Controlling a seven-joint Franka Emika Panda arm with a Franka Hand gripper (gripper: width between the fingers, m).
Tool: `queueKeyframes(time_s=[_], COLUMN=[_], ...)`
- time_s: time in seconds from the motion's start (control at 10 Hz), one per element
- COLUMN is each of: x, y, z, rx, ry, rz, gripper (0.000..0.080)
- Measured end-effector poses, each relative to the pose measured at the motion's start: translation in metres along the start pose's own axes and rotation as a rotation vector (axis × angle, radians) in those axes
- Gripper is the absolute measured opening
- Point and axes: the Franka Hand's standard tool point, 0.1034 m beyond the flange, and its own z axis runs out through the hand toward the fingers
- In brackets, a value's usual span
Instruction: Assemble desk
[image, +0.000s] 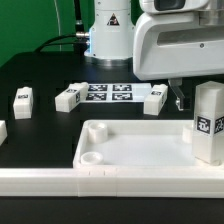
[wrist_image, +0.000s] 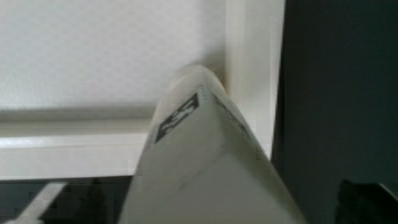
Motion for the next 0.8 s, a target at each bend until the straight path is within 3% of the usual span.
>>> queueKeyframes(time_s=[0.7, 0.8], x=[-0.0010, -0.0011], y=[0.0032, 0.0031], z=[0.0015, 0.0016], rx=[-0.021, -0.021], ry=[-0.004, -0.004], rz=[-0.425, -0.420], gripper=[0.0649, 0.0560])
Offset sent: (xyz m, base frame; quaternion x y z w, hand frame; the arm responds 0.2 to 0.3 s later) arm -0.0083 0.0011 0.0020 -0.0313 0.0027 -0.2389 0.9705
